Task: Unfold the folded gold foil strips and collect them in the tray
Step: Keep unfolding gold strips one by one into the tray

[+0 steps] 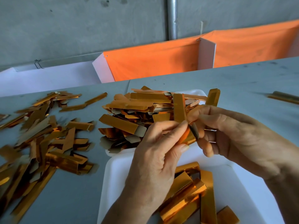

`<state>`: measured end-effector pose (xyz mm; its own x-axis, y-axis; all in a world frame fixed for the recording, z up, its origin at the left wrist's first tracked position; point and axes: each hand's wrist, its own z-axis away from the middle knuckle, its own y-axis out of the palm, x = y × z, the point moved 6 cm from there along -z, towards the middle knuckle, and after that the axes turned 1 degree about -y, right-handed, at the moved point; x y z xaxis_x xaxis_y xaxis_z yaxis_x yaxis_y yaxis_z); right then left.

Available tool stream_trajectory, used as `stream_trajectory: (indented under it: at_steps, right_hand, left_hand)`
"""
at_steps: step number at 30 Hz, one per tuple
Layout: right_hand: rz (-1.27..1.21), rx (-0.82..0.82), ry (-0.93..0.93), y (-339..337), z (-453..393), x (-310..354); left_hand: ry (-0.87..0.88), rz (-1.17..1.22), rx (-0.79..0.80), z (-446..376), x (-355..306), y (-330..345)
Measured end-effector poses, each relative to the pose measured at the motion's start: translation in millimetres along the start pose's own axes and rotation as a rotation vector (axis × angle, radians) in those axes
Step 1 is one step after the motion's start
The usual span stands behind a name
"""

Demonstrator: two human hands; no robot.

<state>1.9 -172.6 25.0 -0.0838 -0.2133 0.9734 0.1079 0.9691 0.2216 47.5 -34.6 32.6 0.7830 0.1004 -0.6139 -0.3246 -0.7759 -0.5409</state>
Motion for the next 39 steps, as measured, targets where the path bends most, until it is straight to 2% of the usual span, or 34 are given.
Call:
stream_trajectory:
  at_steps: [10, 15, 21, 39]
  right_hand:
    - [-0.057, 0.110, 0.049, 0.2, -1.6, -5.5]
    - [-0.031, 0.106, 0.068, -0.5, -1.8, -6.8]
    - [0.016, 0.081, 0.099, -1.3, -1.5, -5.9]
    - [0.046, 0.009, 0.041, 0.9, -1.4, -0.7]
  left_hand:
    - [0.018, 0.017, 0.027, 0.6, -2.1, 1.1]
    - [-0.069, 0.093, 0.002, 2.9, 2.2, -1.5]
    - [0.020, 0.015, 0.006, 0.8, -3.4, -2.9]
    - [0.109, -0.047, -0.070, -0.8, -6.4, -6.2]
